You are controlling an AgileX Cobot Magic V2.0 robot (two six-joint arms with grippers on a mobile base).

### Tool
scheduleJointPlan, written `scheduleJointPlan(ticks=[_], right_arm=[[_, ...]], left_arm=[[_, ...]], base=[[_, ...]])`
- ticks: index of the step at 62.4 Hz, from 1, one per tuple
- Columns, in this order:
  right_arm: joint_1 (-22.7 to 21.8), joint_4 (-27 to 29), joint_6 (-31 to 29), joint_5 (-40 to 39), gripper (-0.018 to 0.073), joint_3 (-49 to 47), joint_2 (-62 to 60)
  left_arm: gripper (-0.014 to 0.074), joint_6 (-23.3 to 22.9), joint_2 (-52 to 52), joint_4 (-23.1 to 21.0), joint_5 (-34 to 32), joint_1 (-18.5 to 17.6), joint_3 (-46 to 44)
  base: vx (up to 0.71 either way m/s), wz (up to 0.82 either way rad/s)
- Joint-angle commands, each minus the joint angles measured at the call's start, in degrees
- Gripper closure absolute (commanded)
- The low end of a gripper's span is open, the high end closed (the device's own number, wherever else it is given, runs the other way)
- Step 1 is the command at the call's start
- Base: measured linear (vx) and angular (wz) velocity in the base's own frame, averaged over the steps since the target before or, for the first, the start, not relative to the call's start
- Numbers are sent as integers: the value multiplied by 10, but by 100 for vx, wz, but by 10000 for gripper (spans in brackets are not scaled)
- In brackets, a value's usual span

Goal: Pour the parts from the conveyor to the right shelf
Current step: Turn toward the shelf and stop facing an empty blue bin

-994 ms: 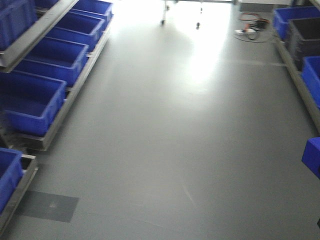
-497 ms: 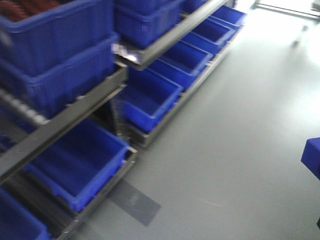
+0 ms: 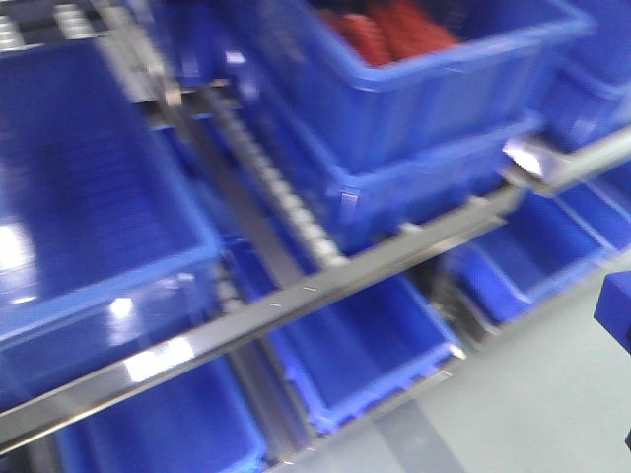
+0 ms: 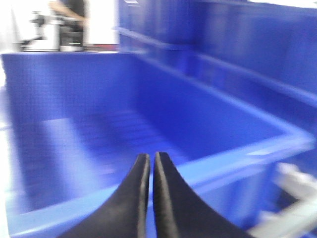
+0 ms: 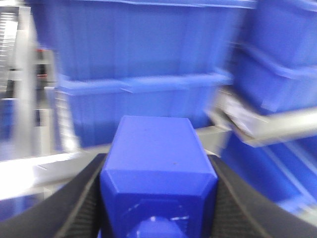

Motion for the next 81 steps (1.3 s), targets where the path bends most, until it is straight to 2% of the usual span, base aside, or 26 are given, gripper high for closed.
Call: scheduleJointPlan(ticks=[1, 38, 81], right_arm=[[0, 0, -2, -47, 564, -17, 3], [0, 0, -2, -47, 564, -17, 3], [0, 0, -2, -47, 564, -17, 3]], left_arm=[[603, -4, -8, -1, -44, 1, 17], [603, -4, -8, -1, -44, 1, 17], [603, -4, -8, -1, -44, 1, 17]], base=[[17, 81], [12, 60], [7, 8]])
